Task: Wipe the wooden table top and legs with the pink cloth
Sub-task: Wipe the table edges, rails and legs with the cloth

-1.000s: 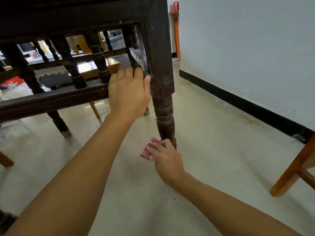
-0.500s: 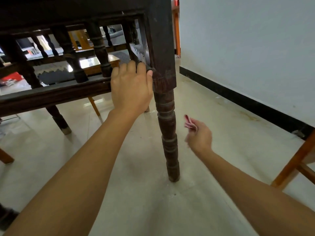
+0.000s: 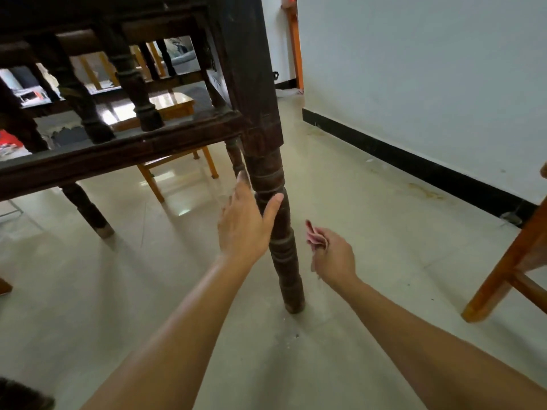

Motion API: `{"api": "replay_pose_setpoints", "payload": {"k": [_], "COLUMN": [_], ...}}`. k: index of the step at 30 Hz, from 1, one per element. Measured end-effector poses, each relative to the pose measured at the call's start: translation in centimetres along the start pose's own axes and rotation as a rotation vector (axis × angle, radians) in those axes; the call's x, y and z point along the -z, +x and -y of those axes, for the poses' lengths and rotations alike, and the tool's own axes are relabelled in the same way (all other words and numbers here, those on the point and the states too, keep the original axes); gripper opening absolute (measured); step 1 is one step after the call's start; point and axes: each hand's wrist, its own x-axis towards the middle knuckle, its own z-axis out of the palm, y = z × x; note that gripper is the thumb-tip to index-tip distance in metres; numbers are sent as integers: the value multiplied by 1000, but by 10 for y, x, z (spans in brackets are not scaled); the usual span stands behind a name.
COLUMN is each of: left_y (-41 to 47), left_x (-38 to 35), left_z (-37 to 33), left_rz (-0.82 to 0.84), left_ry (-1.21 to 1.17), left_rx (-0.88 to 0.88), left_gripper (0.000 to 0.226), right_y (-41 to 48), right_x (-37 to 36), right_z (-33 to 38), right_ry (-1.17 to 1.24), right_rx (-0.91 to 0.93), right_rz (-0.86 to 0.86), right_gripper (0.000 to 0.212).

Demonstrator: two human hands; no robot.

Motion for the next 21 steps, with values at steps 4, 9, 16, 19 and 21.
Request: {"api": "replay_pose_setpoints", "payload": {"k": [4,9,16,19,21], "left_y": [17,25,25,25,25], "left_x": [-4,-4,-5,-3,-3], "left_z": [-7,-3,2,4,5], "left_rz": [103,143,134,137,137], "left_ry": [-237,-258,-273,-280,-282], "left_rx": [52,71,46,31,28], "left_gripper": [52,53,55,55,55], "right_y": [12,-7,-76,-71,-47], "right_x": [-16,-49,-59,-59,-48], "right_z": [21,4,-32,-33,-34], "right_ry": [73,264,-18,-239,-322], "right_rx": [-11,-22,501,793,881], "right_rz": [232,50,-96,-60,-84], "right_gripper": [18,22,45,43,36]}}
